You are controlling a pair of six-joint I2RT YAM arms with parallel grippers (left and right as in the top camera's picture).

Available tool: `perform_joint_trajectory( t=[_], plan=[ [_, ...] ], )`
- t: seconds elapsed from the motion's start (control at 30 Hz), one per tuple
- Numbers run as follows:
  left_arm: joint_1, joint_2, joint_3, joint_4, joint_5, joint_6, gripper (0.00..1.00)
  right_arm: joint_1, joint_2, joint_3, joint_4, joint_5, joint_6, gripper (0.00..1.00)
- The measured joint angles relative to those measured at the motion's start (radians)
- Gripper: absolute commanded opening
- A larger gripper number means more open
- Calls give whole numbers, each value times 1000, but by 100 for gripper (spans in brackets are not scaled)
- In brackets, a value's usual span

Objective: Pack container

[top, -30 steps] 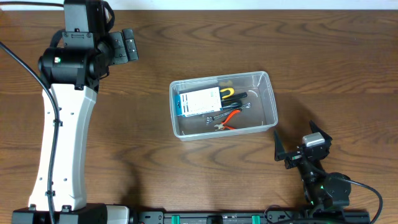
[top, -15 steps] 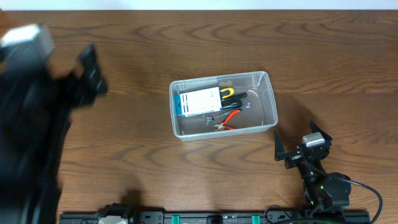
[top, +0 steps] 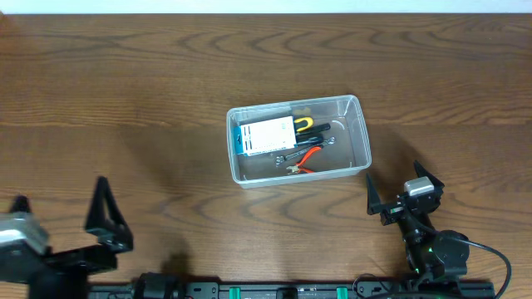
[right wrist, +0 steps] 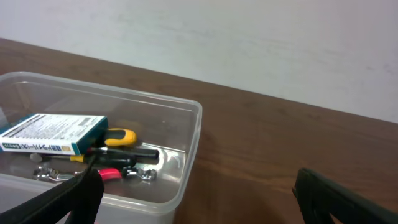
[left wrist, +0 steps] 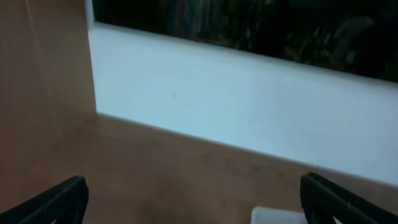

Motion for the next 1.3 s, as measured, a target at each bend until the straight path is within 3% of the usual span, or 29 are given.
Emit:
perform_joint_trajectory(
  t=[0.13,0.37,0.6,0.83,1.3],
  plan=[
    [0,-90,-182,48,-2,0,98,0,0,0,0,0,0,99],
    [0,-209,-552,341,-2,0,98,0,0,-1,0,0,0,99],
    [0,-270,-857,540,3,0,98,0,0,-1,0,0,0,99],
    [0,-335,-1013,613,14,0,98,0,-1,-1,0,0,0,99],
    [0,-447,-1150,617,18,0,98,0,-2,-1,0,0,0,99]
  ],
)
